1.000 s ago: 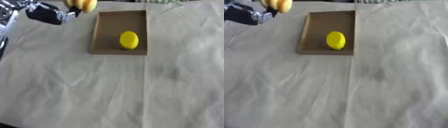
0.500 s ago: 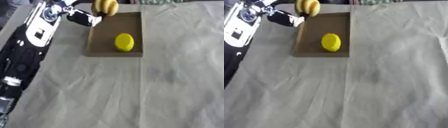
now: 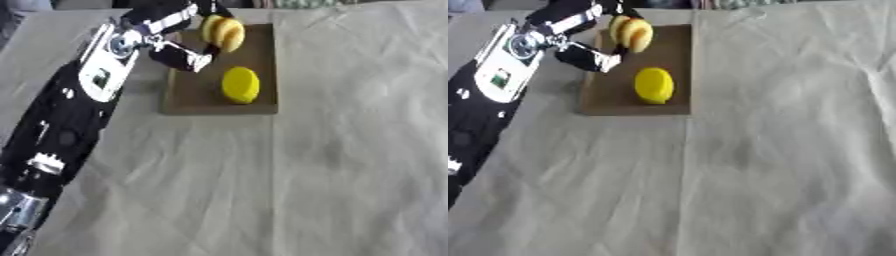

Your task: Pick up objects on the table and place them in the box.

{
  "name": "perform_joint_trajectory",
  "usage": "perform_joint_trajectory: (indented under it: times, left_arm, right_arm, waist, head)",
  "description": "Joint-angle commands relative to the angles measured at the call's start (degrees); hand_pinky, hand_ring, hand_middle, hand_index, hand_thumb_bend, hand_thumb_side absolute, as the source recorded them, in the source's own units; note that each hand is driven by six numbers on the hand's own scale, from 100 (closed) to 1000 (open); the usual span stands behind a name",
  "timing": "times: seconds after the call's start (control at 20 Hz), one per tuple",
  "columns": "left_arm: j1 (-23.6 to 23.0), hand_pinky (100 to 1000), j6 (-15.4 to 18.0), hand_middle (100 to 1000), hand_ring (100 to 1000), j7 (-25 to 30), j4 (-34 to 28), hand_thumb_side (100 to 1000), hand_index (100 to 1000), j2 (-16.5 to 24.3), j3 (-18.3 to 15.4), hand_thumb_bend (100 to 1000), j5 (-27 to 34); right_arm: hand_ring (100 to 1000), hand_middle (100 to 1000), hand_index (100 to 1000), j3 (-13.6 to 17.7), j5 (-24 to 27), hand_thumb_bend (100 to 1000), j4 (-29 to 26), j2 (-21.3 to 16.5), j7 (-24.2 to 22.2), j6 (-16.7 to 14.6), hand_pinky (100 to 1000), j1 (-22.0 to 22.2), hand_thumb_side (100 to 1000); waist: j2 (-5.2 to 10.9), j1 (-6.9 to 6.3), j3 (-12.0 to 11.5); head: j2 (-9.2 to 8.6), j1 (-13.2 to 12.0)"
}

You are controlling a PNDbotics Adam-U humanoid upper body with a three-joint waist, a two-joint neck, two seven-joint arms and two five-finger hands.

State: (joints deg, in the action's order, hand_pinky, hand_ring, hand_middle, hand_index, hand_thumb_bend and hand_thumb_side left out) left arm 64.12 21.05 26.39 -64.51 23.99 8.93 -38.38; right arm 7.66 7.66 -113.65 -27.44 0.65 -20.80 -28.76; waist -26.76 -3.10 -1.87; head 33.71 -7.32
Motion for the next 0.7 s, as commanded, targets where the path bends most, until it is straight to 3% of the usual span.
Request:
perform_joint_trajectory:
  times: [0.05,0.3,0.45,0.7]
  left_arm:
    - [0.85,946,-0.46,886,899,1.96,0.48,153,935,0.50,-0.05,405,-3.29]
    - [0.40,981,-1.73,916,953,4.60,1.38,250,967,0.12,-0.62,475,-4.65]
    - [0.09,1000,-1.94,893,966,3.17,0.48,484,964,0.30,-1.26,535,-5.19]
    - [-0.70,1000,-2.58,889,962,-0.15,-2.60,420,956,0.63,-2.56,509,-4.62]
  right_arm:
    - [844,658,852,0.02,0.47,100,-0.94,-0.77,-0.18,0.13,922,-0.75,607]
    - [844,658,853,-0.02,0.44,100,-0.94,-0.79,-0.33,0.17,922,-0.67,607]
    - [845,658,853,0.02,0.40,100,-0.94,-0.80,-0.33,0.22,922,-0.56,606]
    - [845,658,853,0.04,0.30,100,-0.94,-0.92,-0.33,0.18,922,-0.34,606]
  waist:
    - [1.41,0.02,0.00]
    - [1.42,0.06,-0.08]
    - [1.43,0.10,-0.22]
    - [1.47,0.28,-0.61]
  head:
    - [-0.04,0.29]
    - [-0.02,0.49]
    - [0.08,0.71]
    - [0.16,0.82]
